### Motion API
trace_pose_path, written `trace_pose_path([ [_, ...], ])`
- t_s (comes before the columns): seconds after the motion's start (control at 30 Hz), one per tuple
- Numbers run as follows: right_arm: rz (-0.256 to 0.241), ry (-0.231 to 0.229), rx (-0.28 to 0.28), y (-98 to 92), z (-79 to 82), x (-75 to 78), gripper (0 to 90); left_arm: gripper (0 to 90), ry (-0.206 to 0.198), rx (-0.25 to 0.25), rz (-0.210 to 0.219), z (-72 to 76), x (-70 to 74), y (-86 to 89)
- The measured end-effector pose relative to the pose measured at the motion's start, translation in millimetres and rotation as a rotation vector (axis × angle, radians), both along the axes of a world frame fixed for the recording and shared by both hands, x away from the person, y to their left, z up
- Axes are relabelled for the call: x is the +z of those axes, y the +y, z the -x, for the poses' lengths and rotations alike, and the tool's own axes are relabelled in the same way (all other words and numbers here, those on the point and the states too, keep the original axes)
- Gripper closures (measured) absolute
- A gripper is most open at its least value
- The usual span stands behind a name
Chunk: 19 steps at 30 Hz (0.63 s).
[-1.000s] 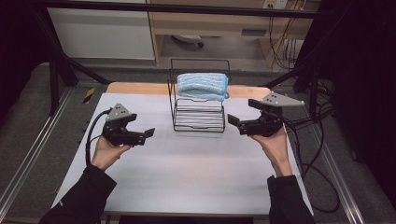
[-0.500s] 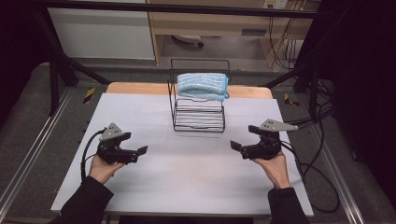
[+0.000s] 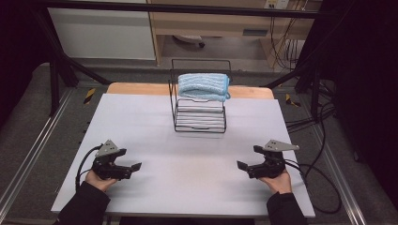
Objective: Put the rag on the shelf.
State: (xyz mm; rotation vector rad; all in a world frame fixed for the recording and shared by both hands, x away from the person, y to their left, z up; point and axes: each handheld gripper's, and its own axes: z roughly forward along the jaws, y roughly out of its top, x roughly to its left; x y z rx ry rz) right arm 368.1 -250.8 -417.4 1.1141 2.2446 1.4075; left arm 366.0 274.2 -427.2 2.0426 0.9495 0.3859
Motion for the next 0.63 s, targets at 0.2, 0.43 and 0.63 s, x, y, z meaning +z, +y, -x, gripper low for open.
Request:
trace_pose_path([
  [0.2, 0.006, 0.003, 0.021, -8.8, 8.1, -10.6, 0.2, 12.2, 0.011, 0.002, -0.017, 2.5, -8.0, 3.0],
  [0.43, -0.014, 0.026, 0.013, -21.2, 7.9, -20.2, 0.2, 12.2, 0.025, 0.019, -0.016, 1.6, -14.4, 6.7],
  [0.63, -0.007, 0.027, 0.022, -20.3, 7.3, -22.5, 0.2, 12.2, 0.025, 0.016, -0.012, 1.8, -14.9, 6.3],
])
